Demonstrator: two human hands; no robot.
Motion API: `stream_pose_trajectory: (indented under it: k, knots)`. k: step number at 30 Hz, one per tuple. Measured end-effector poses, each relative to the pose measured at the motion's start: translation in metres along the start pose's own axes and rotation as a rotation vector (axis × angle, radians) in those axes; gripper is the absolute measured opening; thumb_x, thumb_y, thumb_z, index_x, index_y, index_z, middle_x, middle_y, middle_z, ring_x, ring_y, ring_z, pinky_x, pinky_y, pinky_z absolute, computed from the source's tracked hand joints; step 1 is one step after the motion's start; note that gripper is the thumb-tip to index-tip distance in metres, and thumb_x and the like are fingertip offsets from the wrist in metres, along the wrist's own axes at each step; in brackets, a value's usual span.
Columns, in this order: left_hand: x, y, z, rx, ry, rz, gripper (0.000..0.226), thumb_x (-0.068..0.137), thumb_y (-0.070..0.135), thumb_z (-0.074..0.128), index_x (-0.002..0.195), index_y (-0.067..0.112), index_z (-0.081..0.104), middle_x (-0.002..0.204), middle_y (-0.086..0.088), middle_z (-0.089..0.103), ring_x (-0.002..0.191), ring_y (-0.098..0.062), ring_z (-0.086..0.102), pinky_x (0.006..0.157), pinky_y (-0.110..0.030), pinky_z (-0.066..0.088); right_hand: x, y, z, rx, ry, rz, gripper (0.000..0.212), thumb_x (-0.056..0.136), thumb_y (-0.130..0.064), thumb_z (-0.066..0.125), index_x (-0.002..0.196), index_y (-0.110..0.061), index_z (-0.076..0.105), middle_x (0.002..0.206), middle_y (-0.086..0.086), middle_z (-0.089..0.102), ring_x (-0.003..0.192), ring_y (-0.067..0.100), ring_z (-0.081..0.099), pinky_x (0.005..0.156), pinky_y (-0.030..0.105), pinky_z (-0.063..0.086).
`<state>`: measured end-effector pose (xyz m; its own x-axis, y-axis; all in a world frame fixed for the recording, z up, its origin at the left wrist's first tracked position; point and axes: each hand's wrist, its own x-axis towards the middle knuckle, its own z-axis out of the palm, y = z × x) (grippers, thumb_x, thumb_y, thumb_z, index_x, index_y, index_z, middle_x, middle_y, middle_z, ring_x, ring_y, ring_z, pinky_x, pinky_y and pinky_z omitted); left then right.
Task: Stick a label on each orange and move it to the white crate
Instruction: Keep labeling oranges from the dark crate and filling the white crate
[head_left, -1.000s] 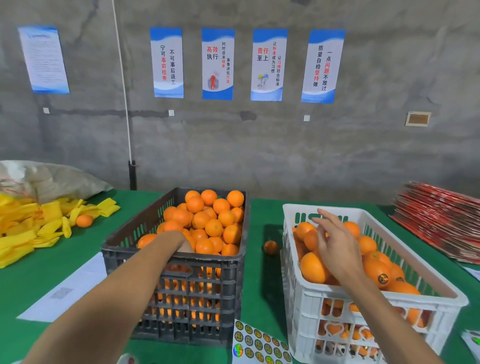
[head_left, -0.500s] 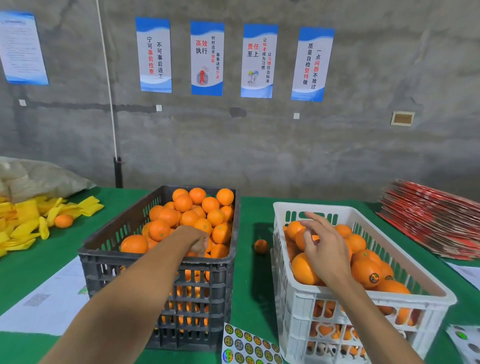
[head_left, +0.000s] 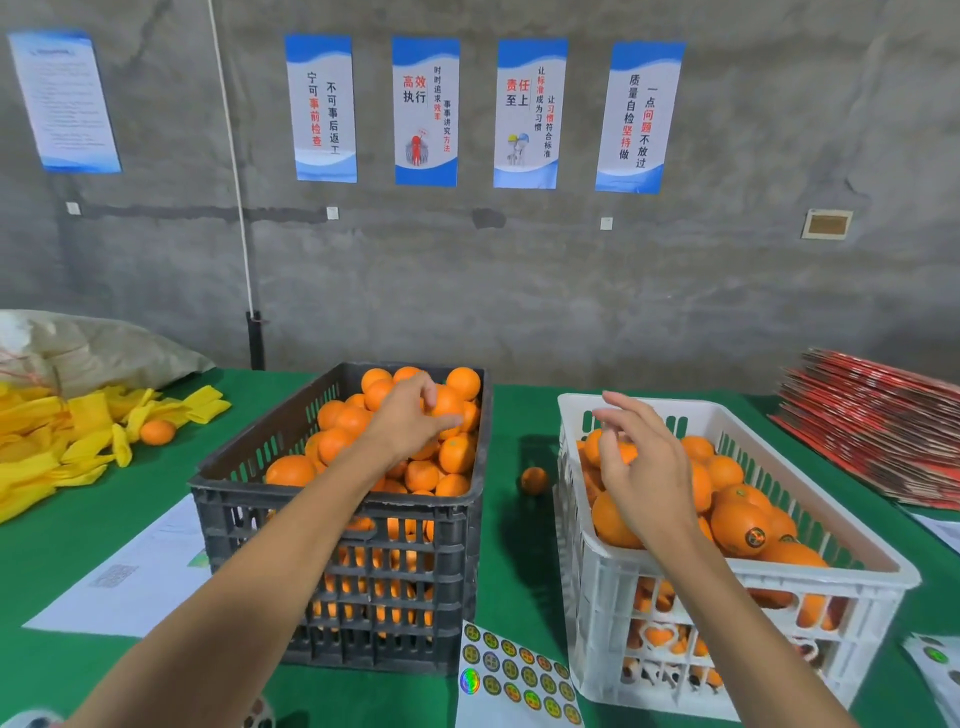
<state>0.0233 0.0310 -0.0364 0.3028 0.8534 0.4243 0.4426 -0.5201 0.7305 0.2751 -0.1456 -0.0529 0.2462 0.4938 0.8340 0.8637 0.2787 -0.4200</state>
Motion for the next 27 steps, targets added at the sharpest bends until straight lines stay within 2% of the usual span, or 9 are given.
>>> stream_pose_trajectory:
  k: [2, 4, 5, 7, 11, 14, 20, 23, 27]
  knots:
    - [-0.019, 0.015, 0.005, -0.109, 0.03, 0.056, 0.048, 0.082, 0.031, 0.089, 0.089, 0.022, 0.042, 0.06, 0.002, 0.044, 0.05, -0.017, 0.041, 0.049, -0.031, 0.034, -0.004, -0.02, 0.007, 0.035, -0.032, -0.028, 0.023, 0.097, -0.003, 0.06, 0.114, -0.007, 0.074, 0.131, 0.003, 0.067, 0.121, 0.021, 0.061, 0.105, 0.042, 0.049]
    - [-0.044, 0.032, 0.016, -0.234, 0.028, 0.108, 0.049, 0.081, 0.029, 0.088, 0.101, 0.024, 0.044, 0.068, -0.012, 0.046, 0.055, -0.02, 0.043, 0.052, -0.038, 0.036, -0.01, -0.037, 0.014, 0.074, -0.092, -0.024, 0.026, 0.099, -0.006, 0.061, 0.122, -0.007, 0.072, 0.134, 0.004, 0.066, 0.127, 0.021, 0.058, 0.111, 0.042, 0.044]
    - [-0.059, 0.04, 0.023, -0.302, 0.03, 0.151, 0.051, 0.081, 0.026, 0.089, 0.11, 0.026, 0.046, 0.084, -0.016, 0.054, 0.062, -0.022, 0.052, 0.057, -0.039, 0.044, -0.015, -0.044, 0.016, 0.104, -0.117, -0.024, 0.027, 0.1, -0.008, 0.061, 0.126, -0.007, 0.07, 0.135, 0.004, 0.065, 0.128, 0.021, 0.057, 0.113, 0.04, 0.042]
    - [-0.092, 0.05, 0.039, -0.397, 0.035, 0.271, 0.059, 0.081, 0.019, 0.088, 0.127, 0.028, 0.053, 0.12, -0.003, 0.057, 0.09, -0.016, 0.068, 0.071, -0.029, 0.058, -0.031, -0.053, 0.018, 0.173, -0.139, -0.021, 0.028, 0.103, -0.013, 0.059, 0.129, -0.01, 0.067, 0.134, 0.002, 0.065, 0.127, 0.017, 0.058, 0.11, 0.037, 0.044]
    - [-0.155, 0.042, 0.076, -0.327, 0.02, 0.381, 0.062, 0.084, 0.019, 0.084, 0.139, 0.031, 0.057, 0.135, 0.003, 0.046, 0.122, -0.018, 0.06, 0.083, -0.025, 0.061, -0.093, -0.052, 0.021, 0.312, -0.077, 0.118, 0.029, 0.108, -0.03, 0.045, 0.129, -0.021, 0.063, 0.122, -0.008, 0.065, 0.114, 0.004, 0.06, 0.095, 0.025, 0.051]
    - [-0.196, 0.019, 0.105, -0.337, 0.011, 0.335, 0.061, 0.085, 0.021, 0.083, 0.14, 0.031, 0.059, 0.135, 0.004, 0.045, 0.121, -0.016, 0.061, 0.084, -0.022, 0.061, -0.143, -0.04, 0.022, 0.342, -0.118, 0.213, 0.026, 0.109, -0.035, 0.041, 0.128, -0.034, 0.059, 0.119, -0.017, 0.064, 0.113, 0.003, 0.06, 0.091, 0.021, 0.051]
    - [-0.24, -0.027, 0.145, -0.405, -0.11, 0.035, 0.061, 0.081, 0.041, 0.082, 0.137, 0.045, 0.058, 0.132, 0.016, 0.049, 0.103, -0.015, 0.072, 0.088, -0.032, 0.062, -0.209, -0.009, 0.028, 0.318, -0.352, 0.377, 0.032, 0.112, -0.034, 0.04, 0.134, -0.026, 0.06, 0.125, -0.009, 0.065, 0.116, 0.004, 0.061, 0.095, 0.029, 0.053]
    - [-0.251, -0.047, 0.157, -0.408, -0.16, -0.146, 0.066, 0.073, 0.053, 0.082, 0.134, 0.042, 0.06, 0.125, 0.012, 0.054, 0.11, -0.015, 0.07, 0.097, -0.039, 0.059, -0.231, -0.002, 0.026, 0.341, -0.516, 0.45, 0.036, 0.112, -0.033, 0.035, 0.138, -0.023, 0.058, 0.128, -0.007, 0.065, 0.118, 0.002, 0.058, 0.102, 0.031, 0.049]
    - [-0.262, -0.055, 0.165, -0.397, -0.152, -0.275, 0.052, 0.069, 0.057, 0.078, 0.117, 0.058, 0.058, 0.125, 0.009, 0.056, 0.096, -0.015, 0.073, 0.077, -0.03, 0.063, -0.25, 0.006, 0.022, 0.254, -0.592, 0.486, 0.039, 0.111, -0.036, 0.03, 0.14, -0.024, 0.054, 0.129, -0.011, 0.063, 0.117, -0.009, 0.054, 0.102, 0.016, 0.043]
